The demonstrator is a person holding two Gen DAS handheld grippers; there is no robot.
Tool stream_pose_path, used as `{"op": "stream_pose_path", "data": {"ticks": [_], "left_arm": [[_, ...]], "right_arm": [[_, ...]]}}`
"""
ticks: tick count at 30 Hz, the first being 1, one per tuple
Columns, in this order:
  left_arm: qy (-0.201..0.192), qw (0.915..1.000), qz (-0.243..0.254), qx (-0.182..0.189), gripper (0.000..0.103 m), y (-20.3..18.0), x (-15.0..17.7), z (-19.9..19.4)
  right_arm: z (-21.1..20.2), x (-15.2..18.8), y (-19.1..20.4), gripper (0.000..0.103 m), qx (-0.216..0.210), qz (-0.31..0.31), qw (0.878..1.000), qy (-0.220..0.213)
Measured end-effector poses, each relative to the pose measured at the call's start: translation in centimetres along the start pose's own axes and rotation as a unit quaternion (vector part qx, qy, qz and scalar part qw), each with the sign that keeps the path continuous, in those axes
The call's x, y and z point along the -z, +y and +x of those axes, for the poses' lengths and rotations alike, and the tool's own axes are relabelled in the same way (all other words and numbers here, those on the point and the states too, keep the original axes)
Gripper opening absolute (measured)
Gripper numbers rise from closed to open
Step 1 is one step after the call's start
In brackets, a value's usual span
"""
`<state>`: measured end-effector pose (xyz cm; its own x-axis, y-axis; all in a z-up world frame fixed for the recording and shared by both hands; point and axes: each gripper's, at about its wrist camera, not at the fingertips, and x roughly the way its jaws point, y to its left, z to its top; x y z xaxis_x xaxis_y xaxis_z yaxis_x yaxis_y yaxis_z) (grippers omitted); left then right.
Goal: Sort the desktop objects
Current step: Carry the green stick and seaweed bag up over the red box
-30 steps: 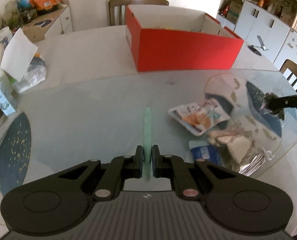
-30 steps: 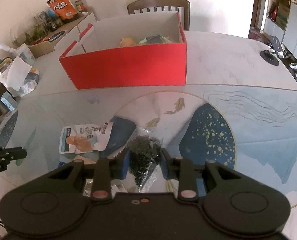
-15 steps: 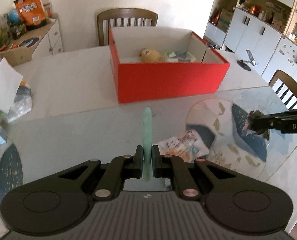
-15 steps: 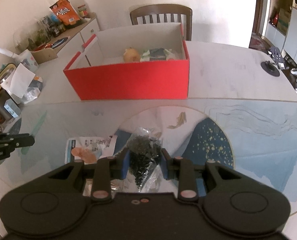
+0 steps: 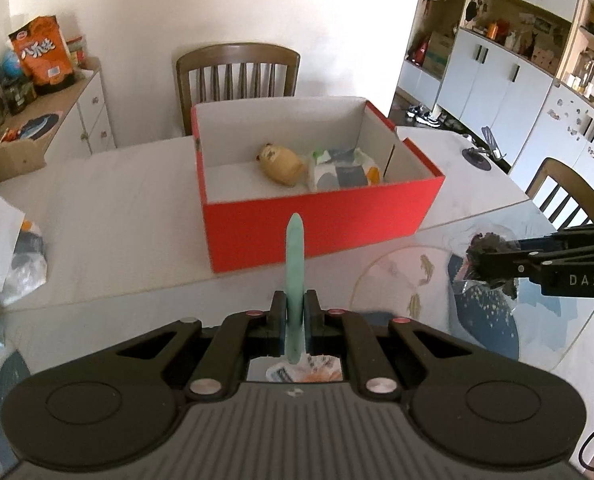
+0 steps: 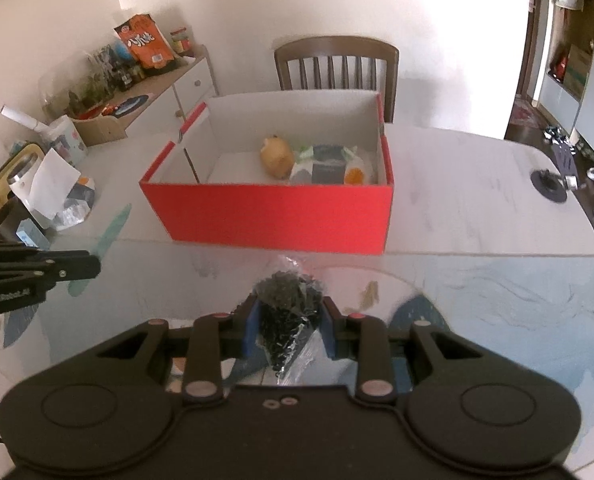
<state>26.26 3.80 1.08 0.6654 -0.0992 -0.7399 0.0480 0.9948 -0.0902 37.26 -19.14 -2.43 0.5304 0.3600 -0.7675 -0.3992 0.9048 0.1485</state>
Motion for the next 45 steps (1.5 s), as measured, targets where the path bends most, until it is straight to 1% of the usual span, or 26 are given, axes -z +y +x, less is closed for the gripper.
{"op": "stream_pose_path", "data": {"ticks": [9, 17, 27, 32, 39, 45], "left_arm": [[-0.013, 0.9999, 0.004, -0.004, 0.007, -0.7, -3.5, 1.1], [-0.014, 0.9998, 0.008, -0.012, 0.007, -1.2, -6.4, 2.8], [-0.014, 0.9996, 0.008, -0.022, 0.007, -1.0, -9.5, 5.2], [-0.007, 0.9998, 0.008, -0.018, 0.007, -0.5, -10.8, 6.5], [0.013, 0.9998, -0.011, -0.011, 0.007, 0.5, -12.6, 8.8], [0.026, 0.9995, -0.012, -0.011, 0.007, 0.7, -13.5, 10.7]], "right_arm": [[0.3, -3.1, -0.3, 0.031, -0.004, -0.010, 1.000, -0.020], [1.1, -6.1, -1.0, 0.031, -0.011, -0.016, 0.999, -0.035], [3.2, -9.6, -1.4, 0.031, -0.024, -0.024, 0.998, -0.043], [4.2, -10.9, -1.9, 0.031, -0.028, -0.027, 0.998, -0.044], [6.1, -12.3, -2.2, 0.031, -0.025, -0.028, 0.998, -0.041], [7.8, -12.9, -2.3, 0.031, -0.023, -0.026, 0.999, -0.033]]}}
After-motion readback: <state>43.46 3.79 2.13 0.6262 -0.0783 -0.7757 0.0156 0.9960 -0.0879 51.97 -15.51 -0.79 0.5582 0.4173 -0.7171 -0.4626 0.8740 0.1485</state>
